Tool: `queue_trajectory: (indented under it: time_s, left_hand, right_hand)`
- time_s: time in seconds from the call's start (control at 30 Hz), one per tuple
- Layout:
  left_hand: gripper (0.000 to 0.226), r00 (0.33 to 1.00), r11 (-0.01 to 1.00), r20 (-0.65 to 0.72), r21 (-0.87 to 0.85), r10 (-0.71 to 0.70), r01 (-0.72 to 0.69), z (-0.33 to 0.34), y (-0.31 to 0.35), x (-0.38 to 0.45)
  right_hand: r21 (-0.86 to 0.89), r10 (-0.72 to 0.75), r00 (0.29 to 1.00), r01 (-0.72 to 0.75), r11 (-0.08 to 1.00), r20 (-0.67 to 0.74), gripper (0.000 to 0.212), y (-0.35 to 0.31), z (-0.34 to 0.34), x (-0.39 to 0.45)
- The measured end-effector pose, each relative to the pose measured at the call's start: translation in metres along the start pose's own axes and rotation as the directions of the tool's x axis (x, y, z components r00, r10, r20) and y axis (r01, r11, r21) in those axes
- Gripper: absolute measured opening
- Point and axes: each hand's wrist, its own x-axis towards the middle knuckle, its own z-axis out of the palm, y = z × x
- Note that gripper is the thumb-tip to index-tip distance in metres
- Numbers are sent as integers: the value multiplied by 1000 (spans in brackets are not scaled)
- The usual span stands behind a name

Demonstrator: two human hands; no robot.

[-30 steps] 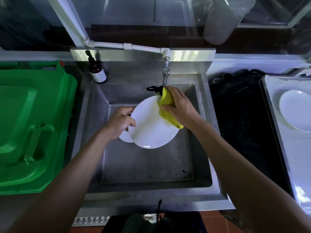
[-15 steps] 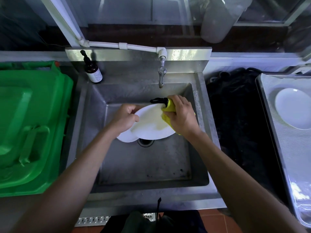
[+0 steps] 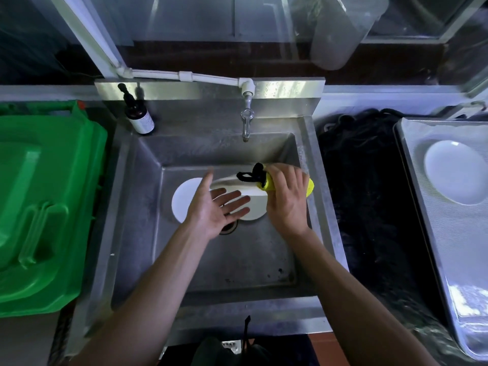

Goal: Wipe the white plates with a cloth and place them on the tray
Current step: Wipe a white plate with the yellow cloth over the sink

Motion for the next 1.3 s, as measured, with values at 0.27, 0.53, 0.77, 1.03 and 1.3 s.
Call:
queue_trajectory:
  time_s: [0.27,0.53,0.77,1.03,1.3]
  left_hand:
    - [29,997,993,-74,-113,29,-38,16,-1,5]
    - [23,990,986,-73,-112,117,-125,1,-2,9]
    - [38,968,967,2,-58,250,-250,-12,3,9]
    - [42,951,949,45,73,305,-307,-23,1,7]
    - [33,938,923,35,171,345,-346,-17,-10,4]
  right_hand:
    - [64,-51,994,45,997,94,42,9,7,-32]
    - [179,-159,943,109,978,294,55,23,-3,-47]
    - [365,181,861,-380,850,476,62,1,-8,-34]
    - [429,454,742,-662,615,494,67,-10,-8,-10]
    - [434,330,789,-575,693,518,55,-37,2,6]
